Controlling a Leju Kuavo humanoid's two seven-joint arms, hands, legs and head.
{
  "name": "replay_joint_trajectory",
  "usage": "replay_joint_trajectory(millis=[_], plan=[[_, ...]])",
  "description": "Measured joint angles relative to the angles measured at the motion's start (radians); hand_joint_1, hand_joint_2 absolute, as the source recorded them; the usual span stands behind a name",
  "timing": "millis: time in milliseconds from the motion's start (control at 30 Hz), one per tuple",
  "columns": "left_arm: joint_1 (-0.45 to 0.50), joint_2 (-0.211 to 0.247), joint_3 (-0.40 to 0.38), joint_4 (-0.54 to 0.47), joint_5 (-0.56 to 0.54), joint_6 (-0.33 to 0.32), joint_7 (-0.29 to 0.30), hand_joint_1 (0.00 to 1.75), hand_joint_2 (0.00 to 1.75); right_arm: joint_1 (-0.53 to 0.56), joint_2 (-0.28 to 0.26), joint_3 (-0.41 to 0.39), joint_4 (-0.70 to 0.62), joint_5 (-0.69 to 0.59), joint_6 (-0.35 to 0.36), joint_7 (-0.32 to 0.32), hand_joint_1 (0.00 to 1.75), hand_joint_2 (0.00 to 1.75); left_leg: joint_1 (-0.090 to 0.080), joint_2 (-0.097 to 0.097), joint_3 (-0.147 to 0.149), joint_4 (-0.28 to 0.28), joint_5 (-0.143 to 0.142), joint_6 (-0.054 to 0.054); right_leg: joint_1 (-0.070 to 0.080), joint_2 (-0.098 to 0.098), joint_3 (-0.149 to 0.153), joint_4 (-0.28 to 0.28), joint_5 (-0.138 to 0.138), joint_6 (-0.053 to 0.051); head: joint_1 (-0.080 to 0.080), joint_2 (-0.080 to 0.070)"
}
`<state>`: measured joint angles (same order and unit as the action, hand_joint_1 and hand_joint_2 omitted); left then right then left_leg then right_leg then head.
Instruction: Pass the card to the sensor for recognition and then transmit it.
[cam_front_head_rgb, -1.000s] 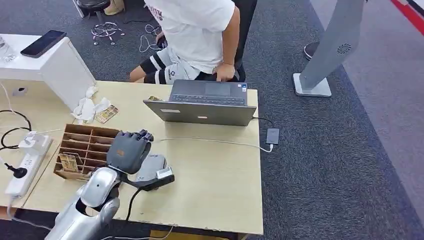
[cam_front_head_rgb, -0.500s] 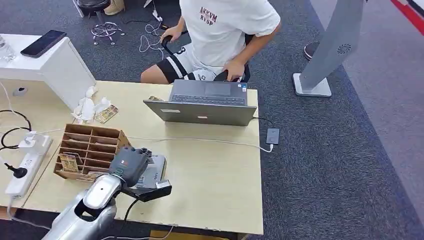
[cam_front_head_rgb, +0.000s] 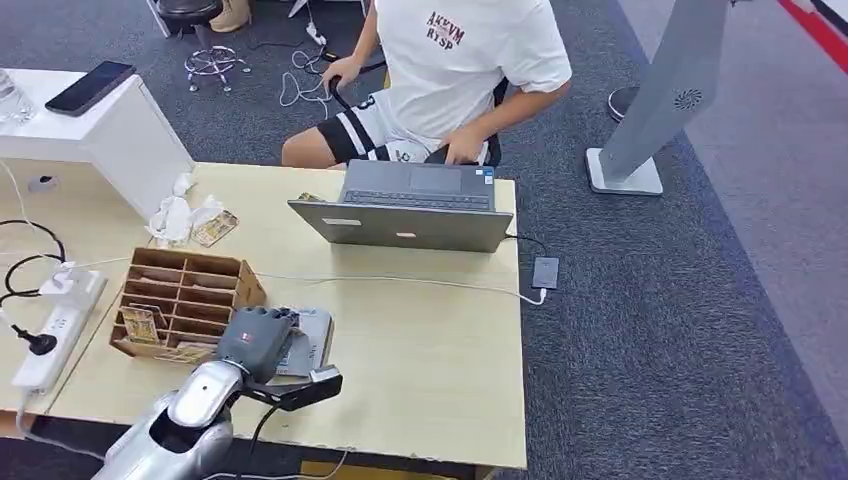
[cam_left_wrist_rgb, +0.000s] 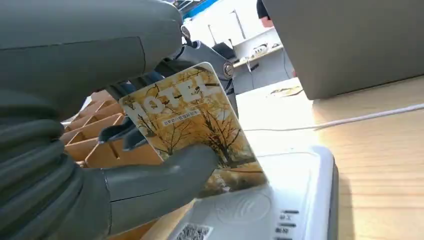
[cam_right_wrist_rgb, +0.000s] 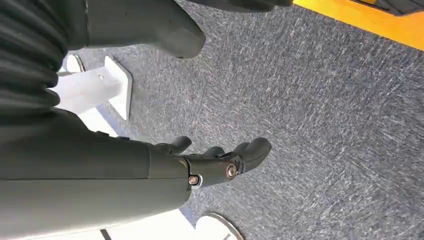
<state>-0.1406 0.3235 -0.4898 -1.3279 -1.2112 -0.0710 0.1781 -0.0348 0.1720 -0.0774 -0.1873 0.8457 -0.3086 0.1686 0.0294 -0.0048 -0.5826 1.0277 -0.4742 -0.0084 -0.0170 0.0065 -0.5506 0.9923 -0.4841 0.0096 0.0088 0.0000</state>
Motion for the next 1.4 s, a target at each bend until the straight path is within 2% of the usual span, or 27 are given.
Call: replay_joint_trajectory(millis=[100,200,367,467,533,567,800,967,1067,1133,1267,1400], plan=[[0.008,-0.006,-0.001,0.009,0.008,0.013,0.0,1.75,1.75,0.0,0.0,0.0,0.0,0.002,0.001,0.003,0.0,1.75,0.0,0.0,0.001,0.0,0.0,0.0,0.0,-0.001,0.001,0.0,0.0,0.0,0.0,0.0],[0.017,-0.019,-0.001,0.021,0.008,0.073,-0.008,1.75,1.75,0.0,0.002,0.0,0.0,0.002,0.002,0.002,0.0,1.75,0.0,-0.001,0.001,0.0,0.0,0.0,0.0,-0.001,0.001,0.0,0.0,0.0,0.0,0.0],[0.017,-0.037,0.0,0.027,0.008,0.087,-0.013,1.75,1.75,0.0,0.002,0.0,0.0,0.002,0.0,-0.002,0.0,1.75,0.0,-0.002,0.001,0.0,0.001,0.001,0.0,-0.002,0.002,0.0,0.0,0.0,0.0,0.0],[0.018,-0.047,0.001,0.028,0.006,0.161,-0.028,1.75,1.75,0.0,0.002,-0.001,0.0,-0.002,0.0,-0.004,0.0,1.75,0.0,-0.002,0.001,0.0,0.001,0.001,0.0,-0.002,0.001,0.0,0.0,0.0,0.0,0.0],[0.022,-0.068,0.01,0.027,0.01,0.233,-0.045,1.75,1.75,0.0,0.003,-0.005,0.0,-0.005,0.0,-0.008,0.0,1.75,0.0,-0.002,0.0,0.0,0.001,0.001,0.0,-0.002,0.0,0.0,0.001,0.001,0.0,0.0],[0.023,-0.077,0.018,0.021,0.01,0.247,-0.045,1.75,1.75,0.001,0.003,-0.006,0.0,-0.005,0.0,-0.01,0.0,1.75,0.0,-0.002,-0.001,0.0,0.002,0.001,0.0,-0.002,0.0,0.0,0.001,0.001,0.0,0.0],[0.024,-0.116,0.039,0.003,0.008,0.26,-0.049,1.75,1.75,0.001,0.005,-0.014,0.0,-0.005,-0.001,-0.011,0.0,1.75,0.0,-0.001,-0.001,0.0,0.001,0.001,0.0,-0.001,-0.001,0.0,0.001,0.001,0.0,0.0],[0.019,-0.135,0.074,-0.044,-0.004,0.417,-0.075,1.75,1.75,0.001,0.005,-0.021,0.0,0.0,0.003,-0.013,0.0,1.75,0.0,-0.001,-0.002,0.0,0.001,0.001,0.0,-0.001,-0.003,0.0,0.001,0.001,0.0,0.0],[-0.015,-0.132,0.115,-0.112,-0.003,0.52,-0.098,1.75,1.75,0.001,0.005,-0.022,0.0,0.015,0.013,-0.016,0.0,1.75,0.0,-0.001,-0.003,0.0,0.002,0.001,0.0,-0.001,-0.003,0.0,0.001,0.001,0.0,0.0],[-0.059,-0.116,0.147,-0.155,0.002,0.555,-0.113,1.75,1.75,-0.001,0.005,-0.021,0.0,0.027,0.022,-0.018,0.0,1.75,0.0,-0.002,-0.002,0.0,0.002,0.001,0.0,-0.001,-0.003,0.0,0.001,0.0,0.0,0.0],[-0.136,-0.093,0.204,-0.206,0.007,0.552,-0.127,1.75,1.75,-0.003,0.005,-0.021,0.0,0.035,0.029,-0.019,0.0,1.75,0.0,-0.001,-0.002,0.0,0.002,0.001,0.0,-0.001,-0.003,0.001,0.001,0.0,0.0,0.0],[-0.18,-0.078,0.226,-0.219,-0.006,0.549,-0.127,1.75,1.75,-0.005,0.005,-0.021,0.0,0.038,0.037,-0.024,0.0,1.75,0.0,-0.001,-0.003,0.0,0.003,0.001,0.0,-0.001,-0.003,0.0,0.001,0.0,0.0,0.0]])
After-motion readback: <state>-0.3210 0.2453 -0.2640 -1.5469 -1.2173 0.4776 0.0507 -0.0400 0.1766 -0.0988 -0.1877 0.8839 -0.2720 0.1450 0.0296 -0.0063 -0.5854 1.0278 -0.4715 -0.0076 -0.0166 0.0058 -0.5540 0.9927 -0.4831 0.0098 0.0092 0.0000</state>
